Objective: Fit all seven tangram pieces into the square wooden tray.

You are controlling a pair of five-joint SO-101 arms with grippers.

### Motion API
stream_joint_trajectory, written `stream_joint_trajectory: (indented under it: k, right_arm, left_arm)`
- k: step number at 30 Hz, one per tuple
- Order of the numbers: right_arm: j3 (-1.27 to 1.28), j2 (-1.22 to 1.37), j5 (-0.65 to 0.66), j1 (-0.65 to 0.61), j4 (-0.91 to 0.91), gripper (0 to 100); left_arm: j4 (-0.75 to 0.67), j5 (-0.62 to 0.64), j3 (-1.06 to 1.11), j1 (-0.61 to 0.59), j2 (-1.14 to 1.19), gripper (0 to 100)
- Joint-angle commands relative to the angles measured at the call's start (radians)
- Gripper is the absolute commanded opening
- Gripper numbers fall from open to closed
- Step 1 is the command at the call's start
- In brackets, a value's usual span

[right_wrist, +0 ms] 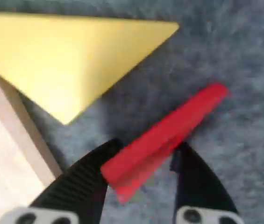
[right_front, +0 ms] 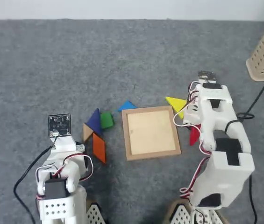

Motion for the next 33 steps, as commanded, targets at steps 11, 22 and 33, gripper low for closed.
stream_joint_trajectory:
  k: [11, 22, 33]
  right_arm:
    - [-0.032, 0.013, 0.023, -0.002, -0.01, 0.5]
    - [0.133, -0.303, 0.063, 0.008, -0.024, 0.6]
    - [0.219, -0.542, 0.215, -0.249, -0.127, 0.6]
  left_arm:
    - [0.002, 0.009, -0.005, 0.0, -0.02, 1]
    - [0.002, 0.009, -0.005, 0.0, -0.02, 1]
    - [0.002, 0.009, -0.005, 0.0, -0.02, 1]
